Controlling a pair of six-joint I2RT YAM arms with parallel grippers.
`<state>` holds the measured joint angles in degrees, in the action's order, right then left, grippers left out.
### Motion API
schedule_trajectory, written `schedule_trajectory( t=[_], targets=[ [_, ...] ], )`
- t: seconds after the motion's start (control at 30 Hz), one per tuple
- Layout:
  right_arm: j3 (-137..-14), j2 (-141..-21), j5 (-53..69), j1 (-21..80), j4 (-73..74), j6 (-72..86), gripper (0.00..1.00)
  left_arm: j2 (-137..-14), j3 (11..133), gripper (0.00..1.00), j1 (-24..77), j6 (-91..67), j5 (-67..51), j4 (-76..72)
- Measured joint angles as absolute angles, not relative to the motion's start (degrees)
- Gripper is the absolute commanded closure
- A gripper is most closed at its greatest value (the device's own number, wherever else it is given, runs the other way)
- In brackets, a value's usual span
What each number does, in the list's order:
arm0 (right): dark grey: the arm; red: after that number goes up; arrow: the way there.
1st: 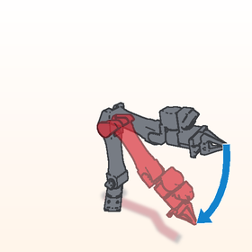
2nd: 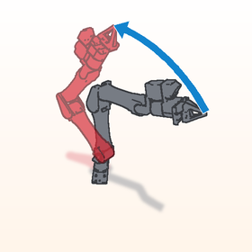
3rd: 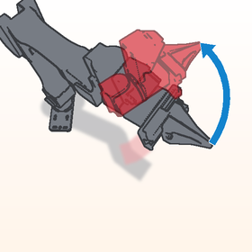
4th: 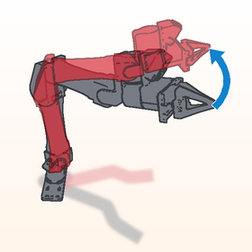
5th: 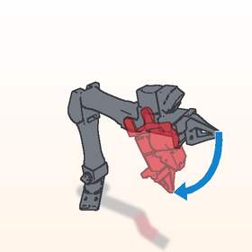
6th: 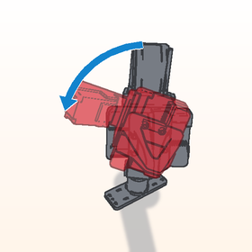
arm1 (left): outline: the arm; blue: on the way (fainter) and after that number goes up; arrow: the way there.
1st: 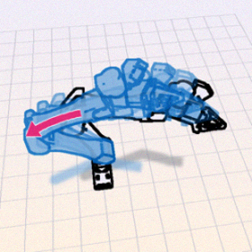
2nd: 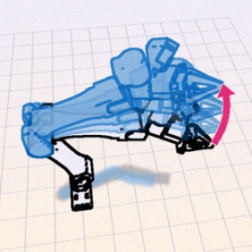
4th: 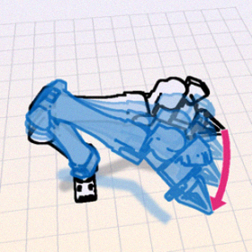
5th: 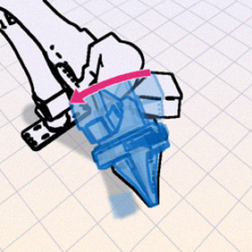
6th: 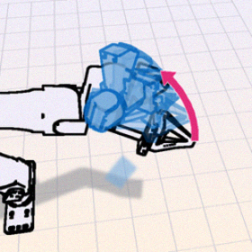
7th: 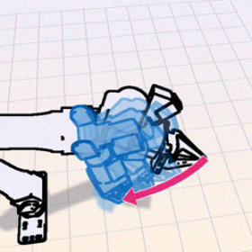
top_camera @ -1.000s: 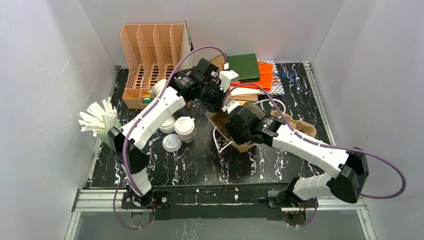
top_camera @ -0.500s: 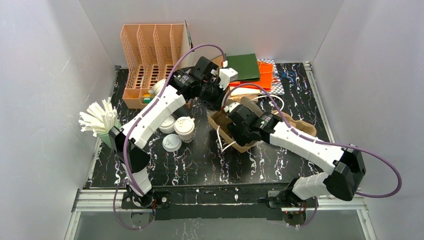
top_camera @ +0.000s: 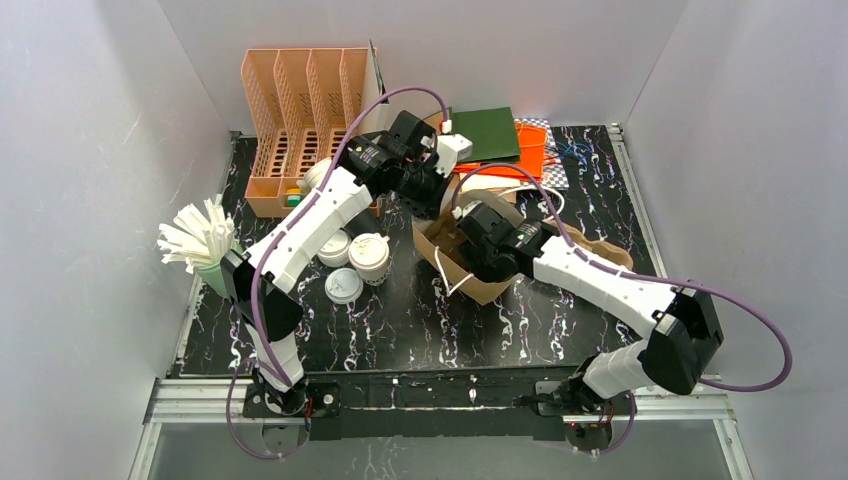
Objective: Pack the takeout coffee
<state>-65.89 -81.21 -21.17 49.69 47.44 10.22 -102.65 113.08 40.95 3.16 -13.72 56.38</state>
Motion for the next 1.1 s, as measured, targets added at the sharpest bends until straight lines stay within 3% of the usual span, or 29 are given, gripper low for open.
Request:
schedule_trajectory(
  t=[0.2, 0.33, 0.5, 0.6, 0.67, 1.1],
  targets=[
    [-66.37, -82.87, -22.0, 49.12, 46.63, 9.26, 0.98, -102.65, 112.99, 1.0, 40.8, 2.92, -13.47, 56.47],
    [-68.38, -84.18, -21.91, 49.12, 47.44, 8.97, 0.92, -102.65, 112.95, 1.0, 40.49, 2.92, -12.82, 56.93],
    [-72.4, -85.89, -19.9, 49.1, 51.05, 9.3, 0.48, -102.65, 112.77, 1.0, 40.23, 2.31, -12.01, 56.97],
    [-74.98, -85.97, -18.11, 49.1, 53.54, 10.09, 0.17, -102.67, 112.75, 1.0, 40.23, 1.74, -11.64, 56.97],
    [-76.93, -85.97, -17.26, 49.1, 55.24, 10.63, 0.03, -102.8, 112.77, 1.0, 40.23, 1.43, -11.33, 57.01],
    [-93.34, -86.63, -16.32, 47.86, 71.11, 12.38, 0.02, -108.01, 123.02, 1.0, 40.29, 0.78, -11.07, 58.28]
  ],
)
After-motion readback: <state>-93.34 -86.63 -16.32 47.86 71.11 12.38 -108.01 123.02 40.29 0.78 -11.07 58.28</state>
